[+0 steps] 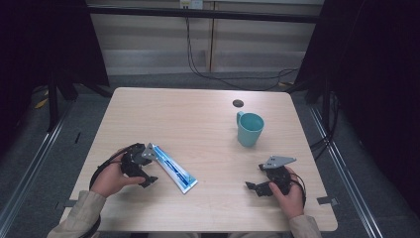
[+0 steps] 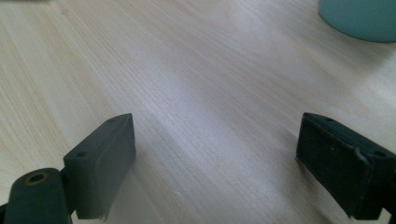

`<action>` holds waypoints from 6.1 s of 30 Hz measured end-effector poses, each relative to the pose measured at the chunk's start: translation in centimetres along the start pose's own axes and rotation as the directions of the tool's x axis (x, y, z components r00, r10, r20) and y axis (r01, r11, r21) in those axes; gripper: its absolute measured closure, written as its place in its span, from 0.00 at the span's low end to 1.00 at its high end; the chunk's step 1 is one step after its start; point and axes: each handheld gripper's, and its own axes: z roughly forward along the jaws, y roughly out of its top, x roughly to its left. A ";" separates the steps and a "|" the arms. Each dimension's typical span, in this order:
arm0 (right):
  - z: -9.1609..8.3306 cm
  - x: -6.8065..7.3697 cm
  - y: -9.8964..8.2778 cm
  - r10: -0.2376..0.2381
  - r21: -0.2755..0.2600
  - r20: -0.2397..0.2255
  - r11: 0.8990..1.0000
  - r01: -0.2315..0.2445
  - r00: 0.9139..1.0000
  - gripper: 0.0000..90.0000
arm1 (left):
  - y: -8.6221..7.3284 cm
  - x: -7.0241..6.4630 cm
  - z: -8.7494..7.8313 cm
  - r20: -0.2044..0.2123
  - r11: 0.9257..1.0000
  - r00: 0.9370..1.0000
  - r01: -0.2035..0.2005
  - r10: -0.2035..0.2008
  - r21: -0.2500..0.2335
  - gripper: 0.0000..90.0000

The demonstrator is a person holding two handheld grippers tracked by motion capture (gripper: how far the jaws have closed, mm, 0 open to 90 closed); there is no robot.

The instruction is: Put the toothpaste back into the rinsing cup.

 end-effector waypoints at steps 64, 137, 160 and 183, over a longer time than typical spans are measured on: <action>0.1 0.1 0.0 -0.013 0.005 0.005 1.000 0.013 1.000 0.13 | 7.3 0.2 2.6 0.101 0.971 0.974 -0.215 0.205 0.108 0.17; 0.0 0.0 0.0 -0.010 0.003 0.002 1.000 0.010 1.000 0.13 | 6.7 -0.3 2.8 0.183 0.985 0.983 -0.052 0.021 0.166 0.80; 0.1 0.1 0.0 -0.016 0.004 0.003 1.000 0.016 1.000 0.13 | 5.8 1.1 0.3 0.265 0.976 0.942 0.219 -0.207 -0.015 0.82; 0.3 0.0 0.3 -0.012 0.008 0.017 1.000 0.012 1.000 0.12 | 5.8 0.9 -1.8 0.269 0.931 0.926 0.317 -0.263 -0.182 0.82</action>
